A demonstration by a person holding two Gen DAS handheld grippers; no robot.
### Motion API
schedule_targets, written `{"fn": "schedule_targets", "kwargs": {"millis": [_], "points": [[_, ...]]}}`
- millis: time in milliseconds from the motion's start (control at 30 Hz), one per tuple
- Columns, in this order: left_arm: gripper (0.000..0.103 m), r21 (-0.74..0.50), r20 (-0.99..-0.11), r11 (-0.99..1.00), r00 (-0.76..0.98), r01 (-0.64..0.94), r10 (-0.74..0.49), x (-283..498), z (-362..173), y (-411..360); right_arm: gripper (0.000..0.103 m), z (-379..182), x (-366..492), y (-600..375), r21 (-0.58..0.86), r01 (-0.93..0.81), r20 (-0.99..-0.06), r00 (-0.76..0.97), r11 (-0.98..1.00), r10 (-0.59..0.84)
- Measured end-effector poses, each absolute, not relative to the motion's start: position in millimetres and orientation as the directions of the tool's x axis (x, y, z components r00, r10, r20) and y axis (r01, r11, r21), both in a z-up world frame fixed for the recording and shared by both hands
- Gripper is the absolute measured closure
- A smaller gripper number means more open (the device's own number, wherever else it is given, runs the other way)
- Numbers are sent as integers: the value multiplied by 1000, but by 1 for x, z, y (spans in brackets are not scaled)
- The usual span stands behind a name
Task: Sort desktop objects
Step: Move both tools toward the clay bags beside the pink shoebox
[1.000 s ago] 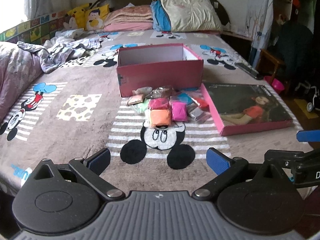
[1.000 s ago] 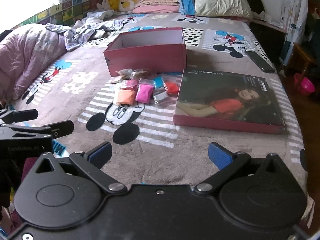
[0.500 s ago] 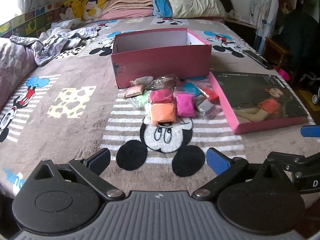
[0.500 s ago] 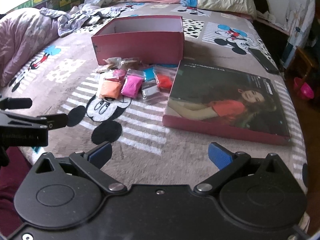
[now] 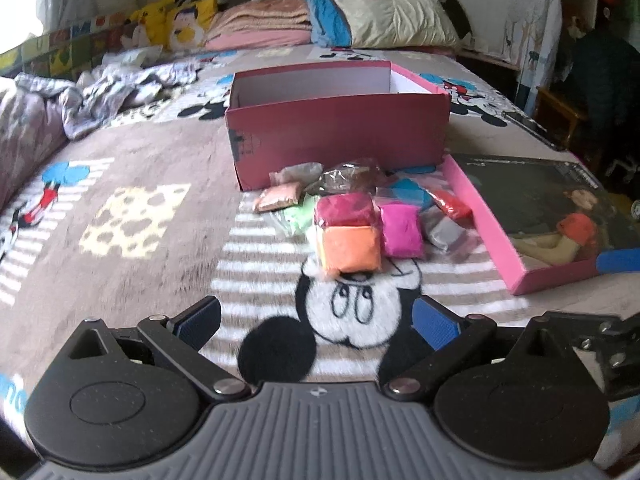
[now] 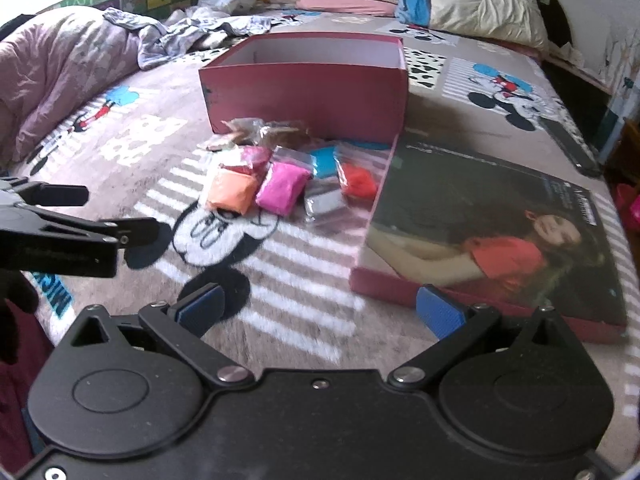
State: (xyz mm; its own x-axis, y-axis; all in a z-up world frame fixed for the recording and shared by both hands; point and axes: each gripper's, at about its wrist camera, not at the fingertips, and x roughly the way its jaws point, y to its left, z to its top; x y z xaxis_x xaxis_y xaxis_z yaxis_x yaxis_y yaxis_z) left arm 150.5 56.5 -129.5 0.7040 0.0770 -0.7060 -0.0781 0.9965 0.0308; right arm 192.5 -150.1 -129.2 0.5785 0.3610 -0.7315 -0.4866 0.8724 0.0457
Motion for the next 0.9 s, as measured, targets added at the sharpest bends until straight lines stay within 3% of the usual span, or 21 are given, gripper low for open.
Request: {"fn": "schedule_targets", "kwargs": {"millis": [433, 767, 900], "points": [[1, -74, -733, 993, 680, -97, 11, 192, -163, 74, 1, -139, 235, -134, 28, -524, -698, 599, 851, 392], [1, 10, -689, 1000, 724, -17, 19, 213, -175, 58, 1, -143, 262, -134, 61, -531, -672, 604, 845, 428], [11, 23, -688, 1000, 725, 2, 14, 221, -181, 52, 1, -143, 273, -136, 82, -529, -668, 600, 845, 440]]}}
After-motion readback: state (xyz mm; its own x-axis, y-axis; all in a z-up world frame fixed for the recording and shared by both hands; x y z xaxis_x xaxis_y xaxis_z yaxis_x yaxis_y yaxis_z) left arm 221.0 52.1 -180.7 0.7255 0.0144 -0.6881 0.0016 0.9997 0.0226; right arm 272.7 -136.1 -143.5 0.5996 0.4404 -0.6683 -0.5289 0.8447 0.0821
